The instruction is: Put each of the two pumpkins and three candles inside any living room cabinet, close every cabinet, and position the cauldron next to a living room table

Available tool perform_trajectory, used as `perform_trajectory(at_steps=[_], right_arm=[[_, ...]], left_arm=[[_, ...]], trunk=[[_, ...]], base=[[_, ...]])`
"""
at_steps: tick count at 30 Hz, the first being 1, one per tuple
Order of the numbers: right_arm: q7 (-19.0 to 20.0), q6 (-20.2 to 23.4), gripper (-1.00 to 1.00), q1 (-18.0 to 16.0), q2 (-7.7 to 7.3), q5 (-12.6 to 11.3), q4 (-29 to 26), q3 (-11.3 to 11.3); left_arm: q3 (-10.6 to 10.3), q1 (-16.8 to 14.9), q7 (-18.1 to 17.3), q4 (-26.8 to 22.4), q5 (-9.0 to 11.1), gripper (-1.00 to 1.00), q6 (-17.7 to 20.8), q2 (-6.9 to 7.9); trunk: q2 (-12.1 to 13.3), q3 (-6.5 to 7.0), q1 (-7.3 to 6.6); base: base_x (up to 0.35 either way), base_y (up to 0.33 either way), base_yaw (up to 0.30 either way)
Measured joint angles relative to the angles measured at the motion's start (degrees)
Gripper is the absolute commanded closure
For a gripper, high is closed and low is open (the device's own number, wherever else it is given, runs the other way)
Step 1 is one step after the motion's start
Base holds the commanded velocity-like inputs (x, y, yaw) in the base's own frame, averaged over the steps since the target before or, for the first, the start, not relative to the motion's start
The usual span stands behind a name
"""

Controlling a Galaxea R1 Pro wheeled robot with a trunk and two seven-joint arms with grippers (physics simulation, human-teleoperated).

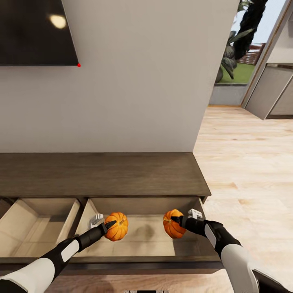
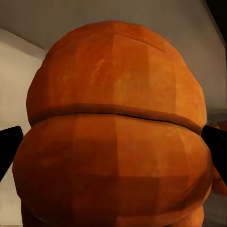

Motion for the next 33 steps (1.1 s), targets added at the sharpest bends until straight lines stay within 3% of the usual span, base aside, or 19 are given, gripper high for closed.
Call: perform_trajectory(at_steps=[6,12,19,33], right_arm=[[-0.2,-0.1,1.00,0.0,0.01,0.1,0.2,0.0],[-0.6,0.5,1.00,-0.5,0.04,0.3,0.4,0.4],[-0.9,2.4,1.00,-1.2,0.20,0.5,0.4,0.4],[-0.9,4.3,1.00,-1.2,0.02,0.3,0.5,0.1]], left_arm=[[0.1,0.0,0.9,-0.1,0.0,1.00,-0.1,-0.77],[1.0,0.4,0.7,-0.9,0.3,1.00,0.1,-0.40],[3.7,0.4,0.8,-3.2,0.7,1.00,0.2,-0.03],[3.8,0.4,1.0,-8.3,0.7,1.00,0.3,-0.67]], trunk=[[-2.4,-1.08,1.32],[-2.4,-1.08,1.32],[-2.4,-1.29,1.32],[-2.4,-2.54,1.32]], base=[[0.000,0.000,0.000],[0.038,0.033,0.000],[0.045,0.038,0.000],[0.000,0.000,0.000]])
